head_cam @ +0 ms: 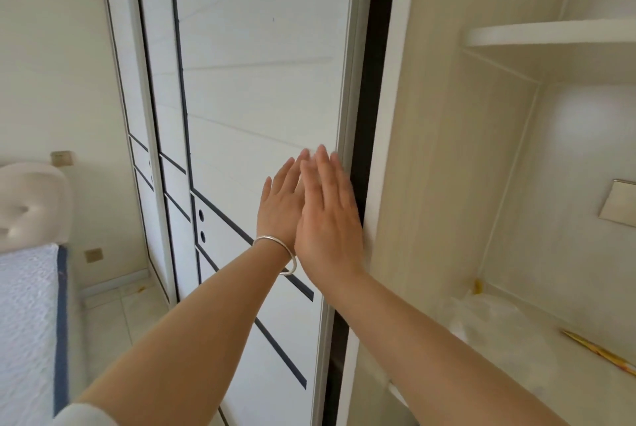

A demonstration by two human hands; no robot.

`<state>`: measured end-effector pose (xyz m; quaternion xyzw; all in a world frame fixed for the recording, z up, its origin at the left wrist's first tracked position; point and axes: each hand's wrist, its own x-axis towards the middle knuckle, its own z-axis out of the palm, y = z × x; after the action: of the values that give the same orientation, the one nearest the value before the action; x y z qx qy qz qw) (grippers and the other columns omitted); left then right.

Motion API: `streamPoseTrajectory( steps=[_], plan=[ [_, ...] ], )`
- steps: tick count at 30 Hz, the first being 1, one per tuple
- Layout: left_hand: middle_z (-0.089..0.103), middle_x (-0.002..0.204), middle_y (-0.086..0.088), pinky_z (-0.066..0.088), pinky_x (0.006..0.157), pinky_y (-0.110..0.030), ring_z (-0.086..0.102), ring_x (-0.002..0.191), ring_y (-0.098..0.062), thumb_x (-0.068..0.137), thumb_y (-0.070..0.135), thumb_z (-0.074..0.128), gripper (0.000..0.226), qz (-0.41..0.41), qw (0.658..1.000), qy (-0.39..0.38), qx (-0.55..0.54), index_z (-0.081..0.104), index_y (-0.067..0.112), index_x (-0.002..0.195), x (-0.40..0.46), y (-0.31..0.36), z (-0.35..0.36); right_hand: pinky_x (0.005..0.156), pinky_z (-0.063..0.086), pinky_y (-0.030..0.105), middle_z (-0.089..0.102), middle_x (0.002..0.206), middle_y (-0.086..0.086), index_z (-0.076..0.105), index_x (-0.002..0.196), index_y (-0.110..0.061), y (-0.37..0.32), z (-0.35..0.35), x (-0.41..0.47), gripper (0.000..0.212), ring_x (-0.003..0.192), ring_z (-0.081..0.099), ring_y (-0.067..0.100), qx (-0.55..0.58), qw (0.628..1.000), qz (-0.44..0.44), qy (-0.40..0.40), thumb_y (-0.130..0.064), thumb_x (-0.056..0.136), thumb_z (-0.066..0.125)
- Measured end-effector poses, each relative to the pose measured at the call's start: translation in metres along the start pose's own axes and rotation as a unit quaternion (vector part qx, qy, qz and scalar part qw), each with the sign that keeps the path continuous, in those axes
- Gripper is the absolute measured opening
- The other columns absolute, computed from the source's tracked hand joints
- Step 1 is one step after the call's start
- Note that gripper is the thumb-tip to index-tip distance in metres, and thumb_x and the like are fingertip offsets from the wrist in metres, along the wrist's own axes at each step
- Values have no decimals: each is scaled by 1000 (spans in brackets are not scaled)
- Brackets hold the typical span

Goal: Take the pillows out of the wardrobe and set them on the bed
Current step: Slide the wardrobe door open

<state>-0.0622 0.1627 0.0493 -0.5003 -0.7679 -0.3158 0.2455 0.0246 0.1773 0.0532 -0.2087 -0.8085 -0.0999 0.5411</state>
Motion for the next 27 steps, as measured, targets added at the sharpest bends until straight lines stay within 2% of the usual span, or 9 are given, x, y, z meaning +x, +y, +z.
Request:
streamPoseTrajectory(
  steps=[2, 5, 8, 10, 13, 19, 22, 24, 27],
  plan=[
    [2, 160, 4, 16, 118, -42, 2, 146, -14, 93, 49, 19, 64, 18, 1000, 2, 21, 0, 27, 149, 7, -14, 4, 115, 28, 35, 38, 149, 14, 41, 138, -4, -4, 11, 7, 50, 139, 34, 24, 12, 997, 76, 10, -11, 89, 47],
    [-1, 160, 3, 18, 117, -44, 3, 146, -15, 94, 45, 31, 68, 18, 1000, 2, 16, -4, 27, 149, 15, -31, 8, 115, 29, 37, 10, 159, 6, 16, 149, -14, -8, 29, 17, 61, 146, 15, 20, 133, 974, 180, -31, -23, 96, 45],
    [-3, 160, 5, 14, 119, -43, 4, 146, -15, 93, 48, 39, 74, 11, 1000, 5, -5, -6, 29, 149, 22, -47, 10, 111, 30, 28, 16, 158, -1, 9, 149, -22, -12, 48, 31, 60, 144, 22, 17, 252, 915, 313, -43, -33, 97, 37],
    [-2, 160, 5, 15, 119, -43, 4, 146, -15, 92, 49, 41, 75, 18, 1000, 9, -12, -4, 29, 149, 28, -60, 11, 105, 30, 24, 24, 156, -1, 13, 149, -23, -19, 62, 41, 58, 141, 29, 17, 315, 879, 356, -45, -37, 97, 35],
    [-4, 160, 5, 15, 118, -44, 2, 146, -14, 92, 48, 40, 73, 26, 999, 6, -21, -3, 29, 149, 39, -82, 16, 104, 35, 26, 31, 152, 0, 20, 146, -19, -26, 84, 52, 57, 137, 36, 18, 336, 862, 378, -36, -40, 96, 38],
    [-8, 159, 5, 13, 120, -37, -3, 146, -11, 94, 41, 42, 74, 42, 998, -2, -46, -6, 27, 149, 61, -128, 27, 95, 40, 28, 40, 145, 4, 23, 142, -16, -43, 129, 71, 56, 128, 46, 22, 329, 861, 385, -46, -42, 95, 39],
    [-8, 159, 4, 7, 120, -31, -3, 146, -11, 95, 40, 41, 72, 37, 997, -2, -62, -5, 25, 149, 70, -151, 31, 78, 43, 25, 53, 126, 6, 30, 134, -13, -48, 153, 82, 50, 108, 56, 22, 322, 866, 377, -68, -43, 95, 40],
    [-9, 159, 4, 4, 119, -27, -5, 146, -10, 96, 40, 40, 71, 30, 997, 0, -69, -4, 24, 149, 76, -165, 34, 66, 41, 23, 55, 112, 5, 33, 127, -11, -51, 168, 90, 46, 93, 56, 19, 309, 874, 365, -89, -43, 95, 40],
    [-10, 159, 4, 1, 117, -24, -8, 145, -9, 97, 39, 39, 70, 26, 998, -1, -65, -4, 23, 149, 89, -191, 40, 61, 42, 21, 57, 110, 6, 34, 124, -11, -59, 195, 102, 45, 82, 53, 15, 282, 882, 358, -117, -45, 95, 39]
  ],
)
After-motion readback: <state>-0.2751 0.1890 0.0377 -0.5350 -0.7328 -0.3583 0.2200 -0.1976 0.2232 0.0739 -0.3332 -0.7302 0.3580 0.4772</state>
